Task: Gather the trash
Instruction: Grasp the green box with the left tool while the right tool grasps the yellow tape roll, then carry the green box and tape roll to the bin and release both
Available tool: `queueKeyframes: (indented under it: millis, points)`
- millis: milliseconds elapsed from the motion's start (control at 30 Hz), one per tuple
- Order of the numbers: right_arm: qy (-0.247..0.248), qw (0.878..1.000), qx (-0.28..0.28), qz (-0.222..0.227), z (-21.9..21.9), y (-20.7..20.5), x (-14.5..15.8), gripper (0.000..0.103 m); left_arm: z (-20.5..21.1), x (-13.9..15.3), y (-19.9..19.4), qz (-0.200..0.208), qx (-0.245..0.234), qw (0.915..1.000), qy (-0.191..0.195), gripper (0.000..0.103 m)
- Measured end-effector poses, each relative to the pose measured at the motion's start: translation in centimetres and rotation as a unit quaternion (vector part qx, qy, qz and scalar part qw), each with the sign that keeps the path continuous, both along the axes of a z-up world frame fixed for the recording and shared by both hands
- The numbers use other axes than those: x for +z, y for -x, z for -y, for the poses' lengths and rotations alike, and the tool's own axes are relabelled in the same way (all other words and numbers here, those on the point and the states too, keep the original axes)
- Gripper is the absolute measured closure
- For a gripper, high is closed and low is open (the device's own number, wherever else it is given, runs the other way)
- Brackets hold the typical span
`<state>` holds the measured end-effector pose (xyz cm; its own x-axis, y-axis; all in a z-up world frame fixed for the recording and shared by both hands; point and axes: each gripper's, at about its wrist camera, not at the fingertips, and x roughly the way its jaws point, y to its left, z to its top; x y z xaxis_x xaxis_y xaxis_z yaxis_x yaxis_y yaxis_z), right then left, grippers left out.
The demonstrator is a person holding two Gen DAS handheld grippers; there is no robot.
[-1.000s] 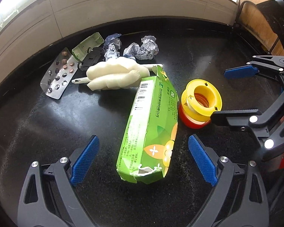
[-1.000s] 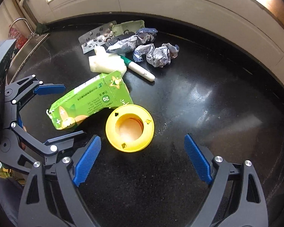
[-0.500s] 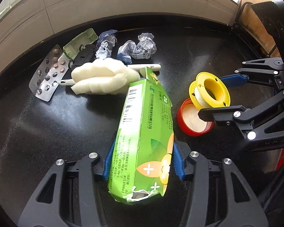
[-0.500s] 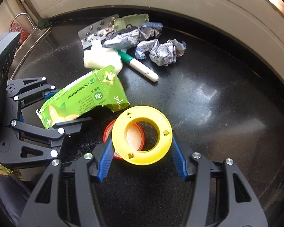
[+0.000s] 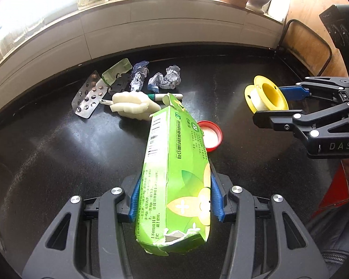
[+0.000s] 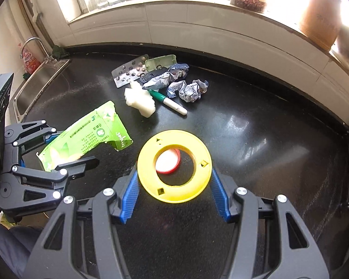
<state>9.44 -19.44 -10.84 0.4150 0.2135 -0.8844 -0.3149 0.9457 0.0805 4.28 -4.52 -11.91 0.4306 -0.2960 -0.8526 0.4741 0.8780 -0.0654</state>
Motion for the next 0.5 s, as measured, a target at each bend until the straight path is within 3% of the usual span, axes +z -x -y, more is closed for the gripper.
queueKeyframes:
  millis: [500]
  points:
    - [-0.004, 1.0, 0.014, 0.022, -1.0, 2.5, 2.3, 0.048, -0.6, 2.1, 2.8, 0.023, 0.023, 0.9995, -0.003, 0.056]
